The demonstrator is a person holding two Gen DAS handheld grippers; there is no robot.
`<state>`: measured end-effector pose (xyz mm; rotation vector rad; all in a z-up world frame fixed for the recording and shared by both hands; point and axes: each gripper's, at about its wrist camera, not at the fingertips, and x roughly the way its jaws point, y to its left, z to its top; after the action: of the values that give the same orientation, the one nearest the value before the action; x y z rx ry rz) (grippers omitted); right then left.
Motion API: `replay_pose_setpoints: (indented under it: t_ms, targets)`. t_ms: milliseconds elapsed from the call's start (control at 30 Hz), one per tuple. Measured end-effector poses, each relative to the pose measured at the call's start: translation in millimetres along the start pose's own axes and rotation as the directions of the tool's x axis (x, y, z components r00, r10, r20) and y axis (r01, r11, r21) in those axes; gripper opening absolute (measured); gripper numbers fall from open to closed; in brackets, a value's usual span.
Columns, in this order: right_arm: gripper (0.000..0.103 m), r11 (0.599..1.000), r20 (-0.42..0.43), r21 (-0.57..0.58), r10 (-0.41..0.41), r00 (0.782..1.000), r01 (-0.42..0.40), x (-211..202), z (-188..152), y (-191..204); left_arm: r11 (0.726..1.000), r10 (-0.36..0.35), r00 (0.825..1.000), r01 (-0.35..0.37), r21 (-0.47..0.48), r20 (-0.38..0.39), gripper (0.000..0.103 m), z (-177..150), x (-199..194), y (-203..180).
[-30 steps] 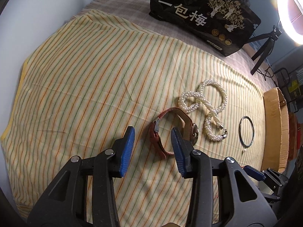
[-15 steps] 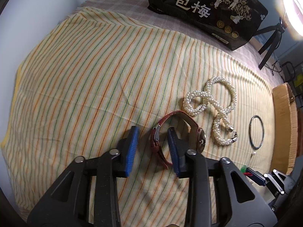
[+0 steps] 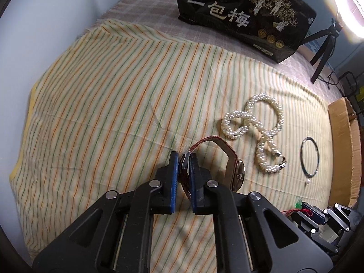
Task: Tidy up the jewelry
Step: 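Grasp the brown-strap watch with the left tool while the right tool grasps the jade pendant, then carry the watch and jade pendant into the box and open both tools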
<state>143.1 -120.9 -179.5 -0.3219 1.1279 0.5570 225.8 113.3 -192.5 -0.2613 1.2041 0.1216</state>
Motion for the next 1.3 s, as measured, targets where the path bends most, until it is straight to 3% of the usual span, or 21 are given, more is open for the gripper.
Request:
replay_pose_setpoints:
  t_ms: [267,700,1300]
  targets:
    - [0.012,1.0,0.053,0.028,0.011,0.999,-0.012,-26.2,-0.8,-0.2,0.999,-0.029,0.998,0.028,0.018,0.048,0.007,-3.8,-21.9,-7.2]
    - [0.012,0.997,0.132,0.082,-0.014,0.991,0.003,-67.7,-11.7,-18.8,0.992,-0.108,0.989,0.101,0.076,0.097,0.007,-13.6,-51.9,-49.3]
    - [0.012,0.968,0.207,0.245,-0.113,0.972,0.06,-116.9,-31.4,-101.3,0.972,-0.192,0.969,0.167,0.163,0.155,0.007,-17.7,-82.7,-119.9]
